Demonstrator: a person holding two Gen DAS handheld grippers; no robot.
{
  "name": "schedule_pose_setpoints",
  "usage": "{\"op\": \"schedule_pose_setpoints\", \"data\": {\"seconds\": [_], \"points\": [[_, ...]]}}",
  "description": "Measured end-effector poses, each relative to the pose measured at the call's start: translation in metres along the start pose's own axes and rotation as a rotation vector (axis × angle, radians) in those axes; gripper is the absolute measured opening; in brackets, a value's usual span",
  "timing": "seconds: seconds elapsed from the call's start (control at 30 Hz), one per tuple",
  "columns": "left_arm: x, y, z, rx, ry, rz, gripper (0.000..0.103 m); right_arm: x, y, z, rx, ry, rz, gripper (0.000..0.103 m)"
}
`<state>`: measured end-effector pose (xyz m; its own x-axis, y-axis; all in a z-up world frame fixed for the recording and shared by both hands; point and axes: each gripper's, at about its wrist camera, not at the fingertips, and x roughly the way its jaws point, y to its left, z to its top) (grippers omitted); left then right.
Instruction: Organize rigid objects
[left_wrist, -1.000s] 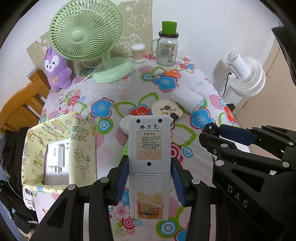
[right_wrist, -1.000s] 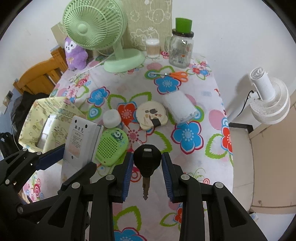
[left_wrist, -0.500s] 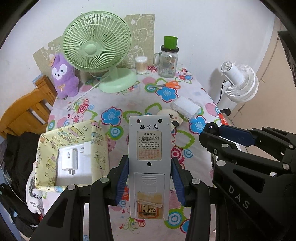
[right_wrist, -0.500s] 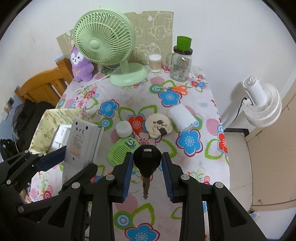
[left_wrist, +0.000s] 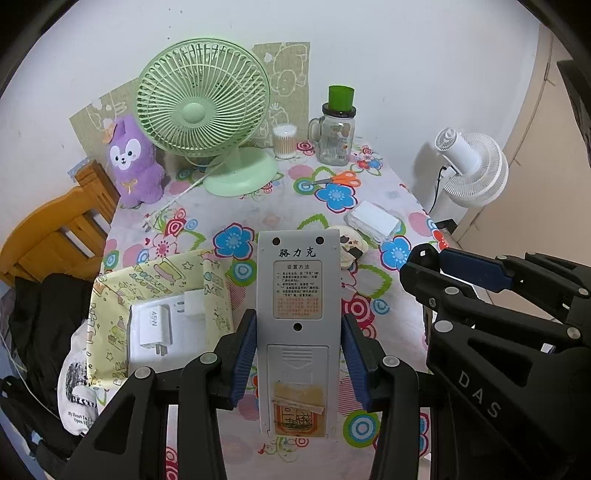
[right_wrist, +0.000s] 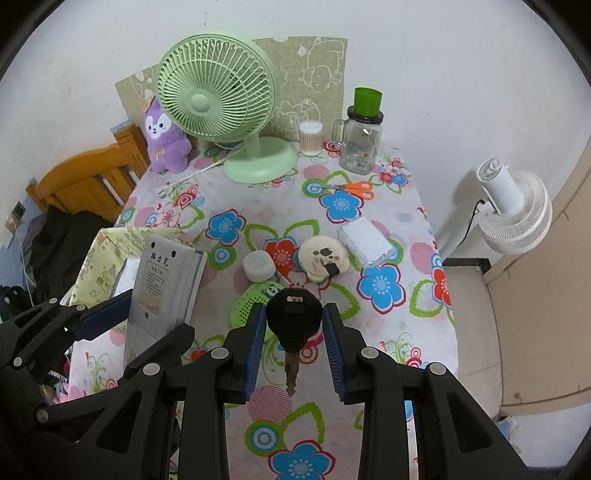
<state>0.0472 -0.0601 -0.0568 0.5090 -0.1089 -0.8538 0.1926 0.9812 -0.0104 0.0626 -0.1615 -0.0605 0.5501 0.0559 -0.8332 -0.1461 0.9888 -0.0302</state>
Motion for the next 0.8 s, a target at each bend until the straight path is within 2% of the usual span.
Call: {"op": "schedule_pose_setpoints", "data": {"seconds": [0.8], "points": [[0.0,0.048,-0.002,0.027,0.0,-0.002,0.046,0.007,0.056,0.007,0.006,0.007,-0.021,0.034]]}}
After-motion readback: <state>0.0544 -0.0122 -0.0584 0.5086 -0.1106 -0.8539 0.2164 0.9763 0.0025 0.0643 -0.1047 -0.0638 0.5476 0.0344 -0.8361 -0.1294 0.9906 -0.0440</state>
